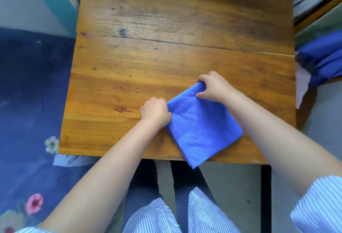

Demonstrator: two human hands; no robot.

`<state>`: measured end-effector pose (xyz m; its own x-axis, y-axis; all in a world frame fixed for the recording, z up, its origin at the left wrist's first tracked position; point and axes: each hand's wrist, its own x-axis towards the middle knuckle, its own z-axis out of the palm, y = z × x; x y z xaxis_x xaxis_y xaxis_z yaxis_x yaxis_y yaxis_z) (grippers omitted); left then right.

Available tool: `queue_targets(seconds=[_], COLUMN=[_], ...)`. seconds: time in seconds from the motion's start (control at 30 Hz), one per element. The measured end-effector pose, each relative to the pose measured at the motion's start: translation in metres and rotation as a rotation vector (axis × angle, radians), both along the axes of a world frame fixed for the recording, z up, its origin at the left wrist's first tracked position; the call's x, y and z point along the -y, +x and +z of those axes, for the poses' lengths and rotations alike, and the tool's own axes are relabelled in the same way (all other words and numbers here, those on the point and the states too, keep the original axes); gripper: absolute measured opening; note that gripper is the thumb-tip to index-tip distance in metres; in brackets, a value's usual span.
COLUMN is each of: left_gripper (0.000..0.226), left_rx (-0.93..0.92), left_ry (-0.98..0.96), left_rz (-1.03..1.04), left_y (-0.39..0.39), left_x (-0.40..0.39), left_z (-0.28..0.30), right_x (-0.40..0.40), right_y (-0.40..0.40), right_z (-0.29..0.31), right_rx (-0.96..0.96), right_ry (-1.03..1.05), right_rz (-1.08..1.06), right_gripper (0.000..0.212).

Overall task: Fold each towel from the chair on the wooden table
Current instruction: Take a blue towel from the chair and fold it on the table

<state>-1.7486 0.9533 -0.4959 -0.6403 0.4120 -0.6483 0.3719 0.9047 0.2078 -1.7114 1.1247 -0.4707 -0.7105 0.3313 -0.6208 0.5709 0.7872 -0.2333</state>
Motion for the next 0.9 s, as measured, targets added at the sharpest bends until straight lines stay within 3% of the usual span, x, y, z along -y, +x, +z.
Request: queue_targets(seconds=[0.13, 0.2, 0.33, 0.43, 0.6, 0.8, 0.9], left_gripper=[0.033, 0.031, 0.012, 0.015, 0.033, 0.027, 0.025], left_rx=[0.101, 0.121, 0.096, -0.034, -0.285, -0.687, -0.798], left_ry=[-0.049, -0.031, 0.085, 0.166, 0.282, 0.324, 0.296], left_rz=[0.05, 0.065, 0.2, 0.367, 0.599, 0.872, 0.951], left_y=[-0.001, -0.001, -0.009, -0.017, -0.018, 0.017, 0.054], left_x=[-0.005, -0.003, 0.014, 0.04, 0.093, 0.208, 0.273], left_z=[0.002, 0.008, 0.035, 0.069, 0.122, 0.198, 0.23], right_x=[-0.007, -0.011, -0.01, 0.005, 0.048, 0.164, 0.233], right_y=[-0.006, -0.007, -0.016, -0.029, -0.05, -0.06, -0.049], right_z=[0.006, 0.014, 0.041, 0.073, 0.118, 0.181, 0.206], right_rx=[-0.01, -0.026, -0.139, -0.268, -0.496, -0.825, -0.874], right_ry=[-0.043, -0.069, -0.176, -0.303, -0.347, -0.49, -0.528], right_rz=[0.068, 0.094, 0.134, 0.209, 0.422, 0.708, 0.803], right_gripper=[0.034, 0.02, 0.046, 0.043, 0.046, 0.049, 0.033])
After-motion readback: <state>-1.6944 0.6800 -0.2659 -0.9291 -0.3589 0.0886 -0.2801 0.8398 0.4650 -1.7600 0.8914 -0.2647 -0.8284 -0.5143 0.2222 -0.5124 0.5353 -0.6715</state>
